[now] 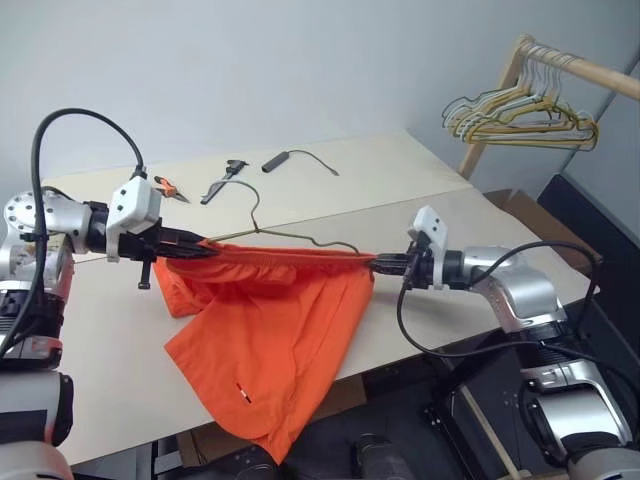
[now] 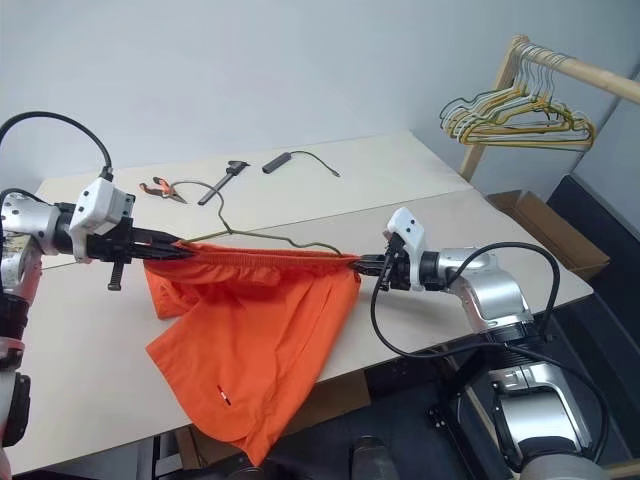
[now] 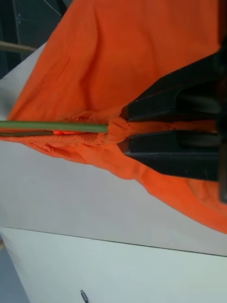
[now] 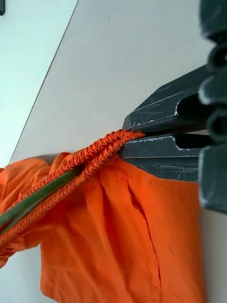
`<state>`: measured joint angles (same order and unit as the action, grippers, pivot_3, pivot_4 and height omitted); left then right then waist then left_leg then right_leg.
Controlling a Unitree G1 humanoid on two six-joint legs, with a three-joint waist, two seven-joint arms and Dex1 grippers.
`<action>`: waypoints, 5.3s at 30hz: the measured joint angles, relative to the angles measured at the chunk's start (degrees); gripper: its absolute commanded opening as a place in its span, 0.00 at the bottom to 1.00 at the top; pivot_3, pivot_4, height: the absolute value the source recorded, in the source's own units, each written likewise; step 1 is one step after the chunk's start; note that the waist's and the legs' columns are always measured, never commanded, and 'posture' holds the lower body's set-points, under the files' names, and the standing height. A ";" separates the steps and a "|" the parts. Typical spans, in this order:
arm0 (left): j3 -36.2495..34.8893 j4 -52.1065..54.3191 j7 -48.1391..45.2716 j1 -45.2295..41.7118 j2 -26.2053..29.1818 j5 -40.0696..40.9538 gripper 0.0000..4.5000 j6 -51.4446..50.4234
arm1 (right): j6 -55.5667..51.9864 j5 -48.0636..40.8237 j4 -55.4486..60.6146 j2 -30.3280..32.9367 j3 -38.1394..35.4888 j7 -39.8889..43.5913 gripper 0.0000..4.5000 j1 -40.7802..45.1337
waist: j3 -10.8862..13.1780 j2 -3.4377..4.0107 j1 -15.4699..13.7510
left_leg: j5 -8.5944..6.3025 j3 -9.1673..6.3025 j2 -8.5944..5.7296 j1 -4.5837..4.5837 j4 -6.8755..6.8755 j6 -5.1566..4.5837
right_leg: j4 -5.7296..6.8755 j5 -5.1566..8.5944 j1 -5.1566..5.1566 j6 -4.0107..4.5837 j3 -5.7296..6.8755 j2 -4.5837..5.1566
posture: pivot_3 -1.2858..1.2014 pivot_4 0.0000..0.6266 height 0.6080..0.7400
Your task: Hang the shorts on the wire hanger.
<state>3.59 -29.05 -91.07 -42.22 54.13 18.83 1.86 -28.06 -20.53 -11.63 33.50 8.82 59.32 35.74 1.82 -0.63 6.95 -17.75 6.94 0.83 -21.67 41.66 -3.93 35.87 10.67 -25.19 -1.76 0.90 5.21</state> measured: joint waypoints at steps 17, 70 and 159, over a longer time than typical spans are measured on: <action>2.89 -0.22 6.00 -4.36 -1.96 -9.78 0.00 5.43 | 10.98 10.58 9.14 6.46 6.59 7.08 0.01 8.35 | 0.01 0.01 -0.02 | -0.05 0.03 0.01 -0.04 0.00 -0.09 | 0.02 0.00 -0.06 0.00 0.01 0.01 | 0.47 0.00 1.00; -2.02 2.39 2.80 -2.15 -4.97 -4.61 0.00 3.24 | 2.34 13.52 5.52 -3.50 8.25 8.39 0.00 12.48 | 0.02 0.02 0.22 | 0.06 0.05 0.01 -0.08 0.01 0.10 | 0.02 0.00 -0.08 0.00 0.04 0.00 | 0.47 0.00 1.00; -14.64 40.73 33.96 18.74 -33.60 28.18 1.00 -18.23 | -18.68 14.49 -51.91 10.38 -41.44 -85.28 0.36 37.77 | 0.13 0.37 9.02 | -0.12 -0.10 -0.40 0.63 -0.94 -0.76 | -1.33 -0.13 0.96 -0.57 -0.74 0.08 | 0.42 0.00 1.00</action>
<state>-11.04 11.68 -57.11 -23.47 20.54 47.01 -16.37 -46.74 -6.04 -63.54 43.89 -32.63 -25.97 73.51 1.95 -0.27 15.97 -17.88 6.84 0.43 -21.04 40.72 -4.70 34.54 10.54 -24.23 -2.32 0.16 5.29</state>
